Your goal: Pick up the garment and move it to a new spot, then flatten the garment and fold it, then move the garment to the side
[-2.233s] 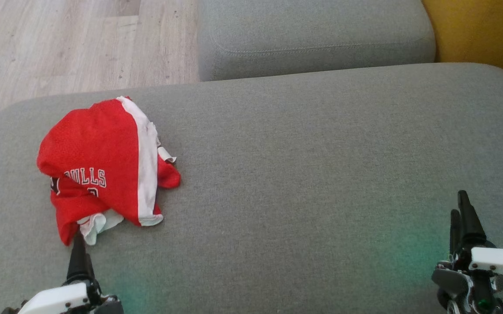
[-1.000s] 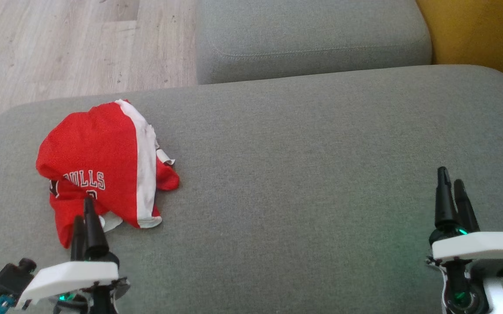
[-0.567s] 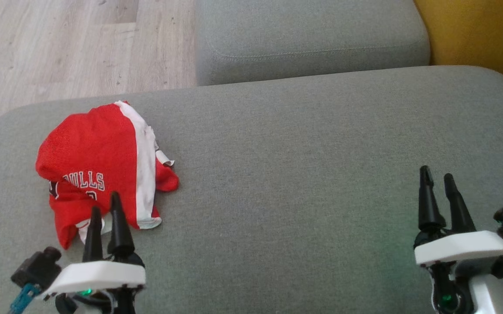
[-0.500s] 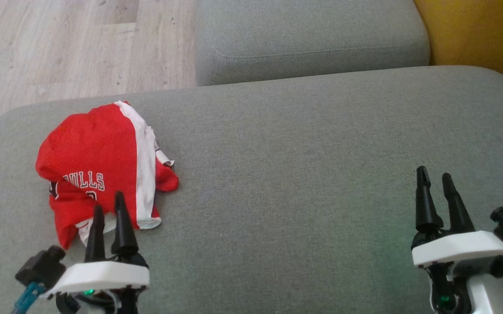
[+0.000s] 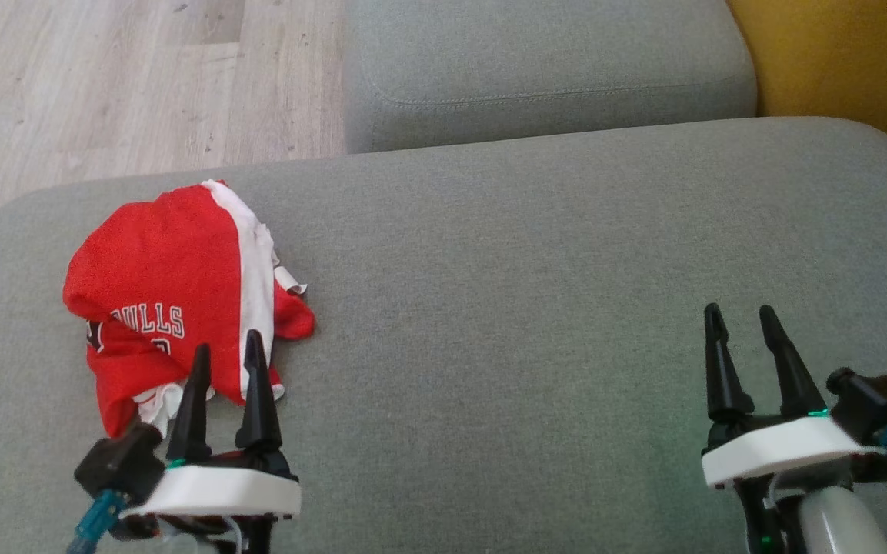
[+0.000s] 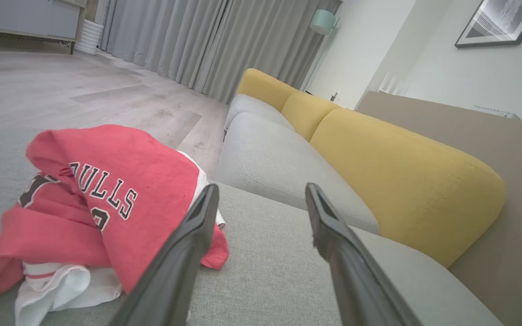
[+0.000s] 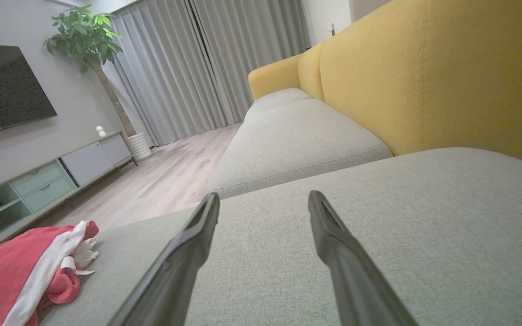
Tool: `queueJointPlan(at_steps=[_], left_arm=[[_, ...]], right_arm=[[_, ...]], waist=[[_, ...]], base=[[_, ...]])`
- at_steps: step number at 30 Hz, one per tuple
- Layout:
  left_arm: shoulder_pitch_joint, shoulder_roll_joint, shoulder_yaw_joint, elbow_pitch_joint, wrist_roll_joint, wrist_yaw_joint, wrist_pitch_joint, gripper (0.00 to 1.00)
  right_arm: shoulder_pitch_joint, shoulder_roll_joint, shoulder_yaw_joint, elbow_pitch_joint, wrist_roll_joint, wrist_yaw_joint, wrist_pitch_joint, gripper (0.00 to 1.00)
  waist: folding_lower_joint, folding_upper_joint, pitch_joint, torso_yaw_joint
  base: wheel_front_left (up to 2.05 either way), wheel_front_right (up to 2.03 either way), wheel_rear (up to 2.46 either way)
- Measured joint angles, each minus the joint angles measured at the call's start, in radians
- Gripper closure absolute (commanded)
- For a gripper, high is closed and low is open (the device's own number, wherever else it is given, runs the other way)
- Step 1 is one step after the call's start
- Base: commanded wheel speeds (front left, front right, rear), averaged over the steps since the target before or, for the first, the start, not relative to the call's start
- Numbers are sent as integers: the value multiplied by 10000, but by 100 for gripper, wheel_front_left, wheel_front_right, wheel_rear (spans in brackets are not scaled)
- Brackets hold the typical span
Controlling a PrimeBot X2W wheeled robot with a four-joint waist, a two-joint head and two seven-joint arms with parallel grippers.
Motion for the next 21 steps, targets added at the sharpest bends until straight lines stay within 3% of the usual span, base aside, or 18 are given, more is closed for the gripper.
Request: queueJointPlan(at_steps=[21], left_arm=[[155,596,-1471,428,3081,786,-573,0]], right_arm=[[121,-6,374,-67,-3429,0,-614,0]], waist=[[0,0,-62,-96]], base=[[0,0,0]])
